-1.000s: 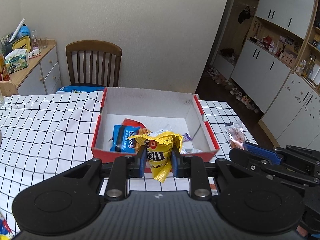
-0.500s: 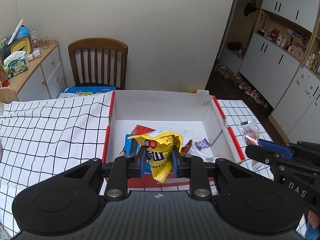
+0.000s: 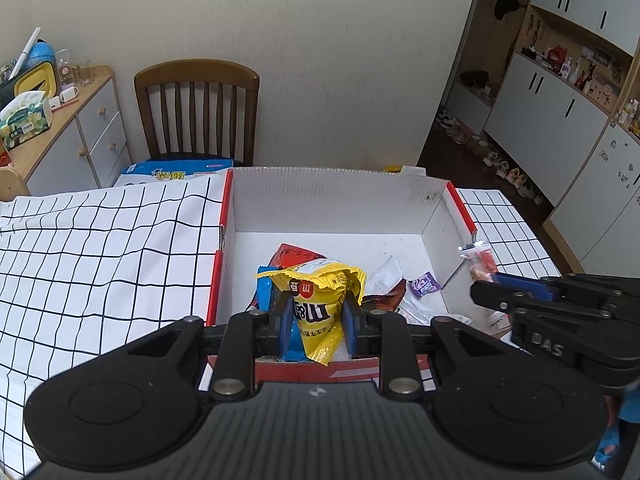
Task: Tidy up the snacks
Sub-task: 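Carry the yellow wrapper and stick packet up and over the red box, then open both tools to drop the yellow wrapper and stick packet into the box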
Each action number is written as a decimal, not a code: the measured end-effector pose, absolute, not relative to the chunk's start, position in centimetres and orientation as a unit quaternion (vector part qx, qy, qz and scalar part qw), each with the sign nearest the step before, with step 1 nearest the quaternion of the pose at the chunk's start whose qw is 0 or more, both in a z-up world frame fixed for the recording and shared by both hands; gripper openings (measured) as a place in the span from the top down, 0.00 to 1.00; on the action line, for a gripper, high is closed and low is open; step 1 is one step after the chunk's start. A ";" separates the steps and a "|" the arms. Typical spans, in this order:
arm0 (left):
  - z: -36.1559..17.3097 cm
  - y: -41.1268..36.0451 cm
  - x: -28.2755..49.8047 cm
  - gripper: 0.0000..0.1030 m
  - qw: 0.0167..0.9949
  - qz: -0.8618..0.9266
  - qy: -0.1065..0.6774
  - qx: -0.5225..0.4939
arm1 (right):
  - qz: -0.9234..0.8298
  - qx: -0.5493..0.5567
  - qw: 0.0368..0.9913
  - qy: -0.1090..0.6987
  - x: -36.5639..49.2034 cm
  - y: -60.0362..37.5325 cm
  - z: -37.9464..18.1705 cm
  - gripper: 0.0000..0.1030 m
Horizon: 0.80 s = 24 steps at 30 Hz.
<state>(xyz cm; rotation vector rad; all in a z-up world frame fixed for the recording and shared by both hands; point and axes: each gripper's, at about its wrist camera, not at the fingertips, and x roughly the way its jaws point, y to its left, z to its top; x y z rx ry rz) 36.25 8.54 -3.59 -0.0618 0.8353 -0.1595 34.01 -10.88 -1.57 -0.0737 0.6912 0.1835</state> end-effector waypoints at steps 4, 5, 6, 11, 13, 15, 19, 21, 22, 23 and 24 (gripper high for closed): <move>-3.9 8.5 36.7 0.76 0.909 -0.077 0.408 -0.030 | 0.084 -0.039 0.929 0.357 35.5 -10.7 -2.6 0.86; -4.0 8.6 36.8 0.76 0.909 -0.077 0.410 -0.030 | 0.084 -0.038 0.928 0.362 35.8 -10.6 -2.9 0.86; -4.1 8.6 36.9 0.76 0.908 -0.078 0.411 -0.029 | 0.081 -0.042 0.927 0.363 36.0 -10.3 -3.0 0.86; -4.8 8.3 37.7 0.76 0.905 -0.077 0.417 -0.021 | 0.075 -0.063 0.922 0.376 36.9 -9.4 -4.1 0.86; -5.1 8.2 38.0 0.76 0.904 -0.076 0.419 -0.018 | 0.070 -0.069 0.918 0.384 37.3 -9.2 -4.7 0.86; -5.4 8.1 38.2 0.76 0.904 -0.074 0.420 -0.018 | 0.067 -0.069 0.915 0.393 37.8 -9.3 -5.1 0.86; -6.0 7.9 38.8 0.76 0.902 -0.074 0.425 -0.015 | 0.060 -0.072 0.910 0.404 38.5 -9.4 -5.8 0.86; -6.4 7.7 38.9 0.76 0.901 -0.075 0.427 -0.011 | 0.057 -0.080 0.909 0.406 38.8 -9.3 -6.2 0.86; -6.5 7.6 39.0 0.76 0.901 -0.074 0.428 -0.009 | 0.057 -0.081 0.908 0.408 38.9 -9.3 -6.3 0.86; -6.7 7.5 39.1 0.76 0.900 -0.075 0.430 -0.007 | 0.056 -0.080 0.907 0.409 39.0 -9.3 -6.5 0.86; -6.8 7.4 39.2 0.76 0.899 -0.075 0.431 -0.006 | 0.055 -0.080 0.907 0.410 39.2 -9.3 -6.6 0.86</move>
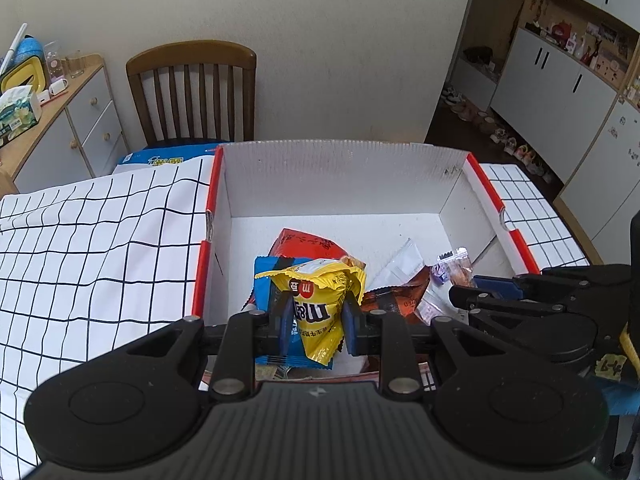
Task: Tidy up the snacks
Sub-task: 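Open both tools to drop the yellow wrapper and stick packet into the box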
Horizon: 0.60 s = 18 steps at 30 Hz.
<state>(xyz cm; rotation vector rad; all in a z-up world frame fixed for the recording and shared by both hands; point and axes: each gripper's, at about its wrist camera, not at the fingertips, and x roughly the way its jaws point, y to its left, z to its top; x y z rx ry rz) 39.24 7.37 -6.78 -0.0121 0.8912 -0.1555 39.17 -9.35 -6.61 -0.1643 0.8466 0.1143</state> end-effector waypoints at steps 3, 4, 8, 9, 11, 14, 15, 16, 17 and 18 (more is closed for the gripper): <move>-7.2 7.3 39.5 0.76 0.897 -0.074 0.435 -0.007 | 0.059 -0.080 0.905 0.414 39.5 -9.3 -6.9 0.86; -7.3 7.2 39.6 0.76 0.897 -0.073 0.436 -0.006 | 0.060 -0.082 0.904 0.415 39.6 -9.2 -7.0 0.86; -7.9 7.0 40.0 0.76 0.894 -0.072 0.443 0.000 | 0.063 -0.080 0.902 0.419 39.8 -9.2 -7.2 0.83; -8.0 7.0 40.1 0.76 0.893 -0.072 0.445 -0.001 | 0.063 -0.079 0.901 0.421 39.8 -9.2 -7.3 0.82; -8.1 6.9 40.3 0.76 0.892 -0.072 0.447 -0.001 | 0.062 -0.079 0.899 0.426 39.9 -9.2 -7.5 0.81; -8.4 6.7 40.5 0.76 0.890 -0.075 0.450 0.001 | 0.065 -0.077 0.898 0.428 39.8 -9.3 -7.7 0.80; -8.5 6.6 40.6 0.76 0.889 -0.076 0.452 0.003 | 0.065 -0.075 0.898 0.429 39.8 -9.3 -7.7 0.79; -8.6 6.5 40.6 0.76 0.888 -0.077 0.453 0.005 | 0.066 -0.072 0.898 0.430 39.7 -9.4 -7.7 0.78; -8.8 6.4 40.7 0.76 0.887 -0.077 0.454 0.007 | 0.067 -0.070 0.898 0.429 39.6 -9.5 -7.7 0.78; -8.9 6.3 40.8 0.76 0.887 -0.078 0.456 0.008 | 0.065 -0.070 0.899 0.428 39.6 -9.6 -7.6 0.78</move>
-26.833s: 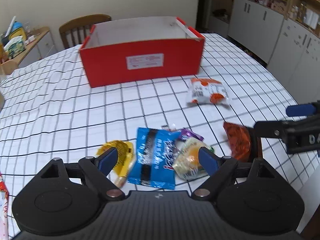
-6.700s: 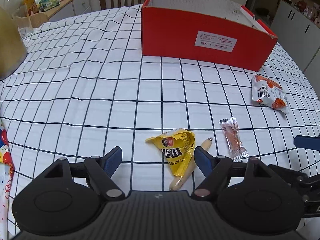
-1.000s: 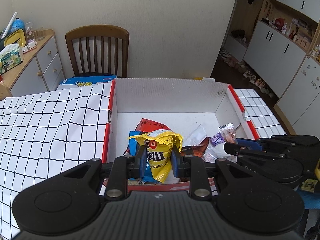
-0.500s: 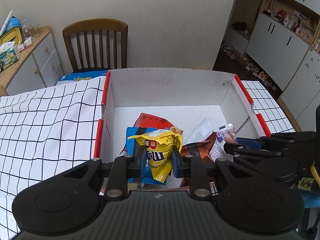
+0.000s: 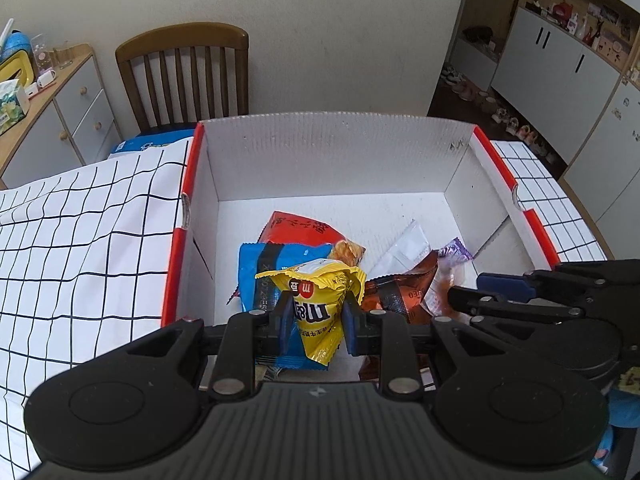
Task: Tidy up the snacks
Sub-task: 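Open both tools to drop the yellow wrapper and stick packet into the box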
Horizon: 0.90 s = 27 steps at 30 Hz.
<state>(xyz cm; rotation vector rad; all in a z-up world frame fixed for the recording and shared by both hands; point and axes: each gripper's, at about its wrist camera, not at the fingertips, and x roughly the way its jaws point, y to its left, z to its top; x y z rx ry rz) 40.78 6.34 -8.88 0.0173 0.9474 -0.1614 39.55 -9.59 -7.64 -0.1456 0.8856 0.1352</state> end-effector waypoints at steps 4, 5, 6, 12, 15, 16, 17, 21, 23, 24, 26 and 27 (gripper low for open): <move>-9.5 6.0 41.2 0.76 0.883 -0.078 0.462 0.014 | 0.063 -0.065 0.901 0.424 39.2 -9.9 -7.3 0.77; -9.6 5.9 41.3 0.76 0.882 -0.076 0.464 0.016 | 0.063 -0.063 0.902 0.423 39.1 -10.0 -7.1 0.76; -9.8 5.8 41.3 0.76 0.882 -0.076 0.466 0.017 | 0.065 -0.062 0.903 0.421 38.9 -10.1 -7.0 0.76; -10.1 5.4 41.2 0.76 0.880 -0.074 0.468 0.025 | 0.072 -0.060 0.908 0.409 37.8 -10.3 -5.9 0.75; -10.1 5.4 41.2 0.67 0.878 -0.072 0.473 0.022 | 0.075 -0.053 0.910 0.405 37.2 -10.5 -5.4 0.74; -10.1 5.4 41.1 0.61 0.878 -0.070 0.473 0.021 | 0.075 -0.051 0.911 0.403 37.0 -10.6 -5.2 0.74; -9.9 5.5 40.9 0.47 0.880 -0.067 0.469 0.020 | 0.076 -0.049 0.912 0.401 36.8 -10.7 -5.0 0.73; -8.9 5.4 40.0 0.37 0.891 -0.065 0.448 0.027 | 0.075 -0.038 0.915 0.394 36.2 -11.2 -4.4 0.72; -8.5 5.4 39.6 0.37 0.894 -0.062 0.442 0.033 | 0.076 -0.031 0.916 0.393 35.8 -11.4 -4.2 0.71; -8.3 5.3 39.4 0.37 0.895 -0.063 0.440 0.035 | 0.076 -0.027 0.917 0.392 35.6 -11.5 -4.0 0.71; -7.9 5.3 38.9 0.37 0.897 -0.064 0.436 0.037 | 0.079 -0.021 0.918 0.388 35.2 -11.7 -3.5 0.69; -7.8 5.2 38.7 0.37 0.898 -0.062 0.434 0.037 | 0.080 -0.021 0.919 0.385 34.9 -11.7 -3.3 0.68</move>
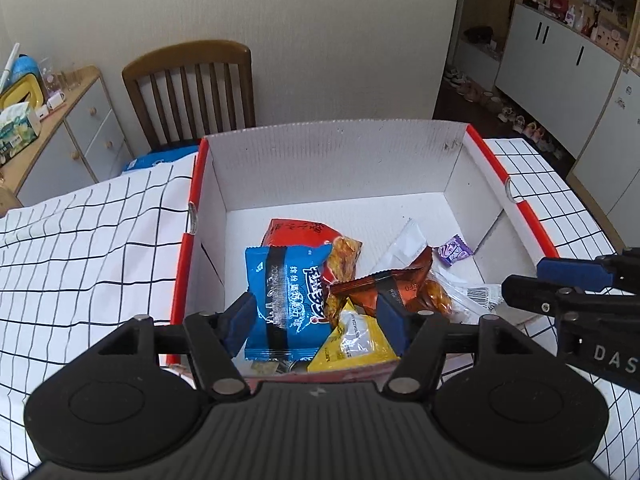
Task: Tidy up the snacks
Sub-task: 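Open both tools to drop the yellow wrapper and stick packet into the box, then withdraw both open tools from the red box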
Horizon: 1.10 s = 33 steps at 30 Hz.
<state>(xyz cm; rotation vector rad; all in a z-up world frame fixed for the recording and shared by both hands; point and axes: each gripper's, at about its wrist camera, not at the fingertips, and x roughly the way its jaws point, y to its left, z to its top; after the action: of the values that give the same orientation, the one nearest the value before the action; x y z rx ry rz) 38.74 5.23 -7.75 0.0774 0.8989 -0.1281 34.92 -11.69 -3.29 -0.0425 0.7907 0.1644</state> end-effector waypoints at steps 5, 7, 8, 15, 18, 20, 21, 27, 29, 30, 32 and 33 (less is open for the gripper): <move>-6.8 5.0 37.6 0.37 0.902 -0.060 0.427 0.035 | 0.084 -0.023 0.925 0.371 33.5 -11.8 -2.4 0.63; -6.3 4.9 37.0 0.37 0.904 -0.060 0.422 0.036 | 0.086 -0.020 0.926 0.367 33.1 -12.1 -2.0 0.62; -6.1 4.8 36.8 0.37 0.905 -0.059 0.420 0.036 | 0.086 -0.018 0.927 0.365 32.8 -12.2 -1.8 0.61; -4.4 4.1 34.5 0.37 0.914 -0.056 0.400 0.041 | 0.094 -0.014 0.932 0.350 30.9 -13.0 -0.5 0.55; -3.7 3.8 33.3 0.37 0.917 -0.057 0.394 0.041 | 0.100 -0.015 0.933 0.346 30.0 -13.2 -0.1 0.55; -3.3 3.6 32.6 0.37 0.918 -0.059 0.391 0.041 | 0.103 -0.014 0.934 0.341 29.4 -13.3 0.2 0.51; -3.1 3.5 32.2 0.37 0.919 -0.060 0.389 0.041 | 0.104 -0.014 0.935 0.339 29.0 -13.4 0.4 0.50; -2.1 3.0 29.9 0.37 0.921 -0.068 0.383 0.031 | 0.111 -0.024 0.940 0.320 26.7 -13.9 1.3 0.45; -1.8 2.8 29.1 0.37 0.922 -0.069 0.380 0.031 | 0.115 -0.024 0.942 0.316 25.9 -14.0 1.5 0.42; -1.7 2.8 28.6 0.37 0.923 -0.069 0.378 0.031 | 0.116 -0.024 0.942 0.313 25.5 -14.1 1.7 0.42; -1.3 2.7 27.8 0.37 0.924 -0.069 0.375 0.027 | 0.118 -0.023 0.944 0.306 24.7 -14.3 2.0 0.39; -1.2 2.7 27.4 0.37 0.925 -0.071 0.373 0.025 | 0.120 -0.020 0.945 0.304 24.4 -14.4 2.1 0.38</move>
<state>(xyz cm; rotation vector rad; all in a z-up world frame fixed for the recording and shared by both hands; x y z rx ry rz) 27.41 2.66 -1.16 0.0511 0.7656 -0.1465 24.39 -14.40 2.12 -0.0416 0.6199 0.2446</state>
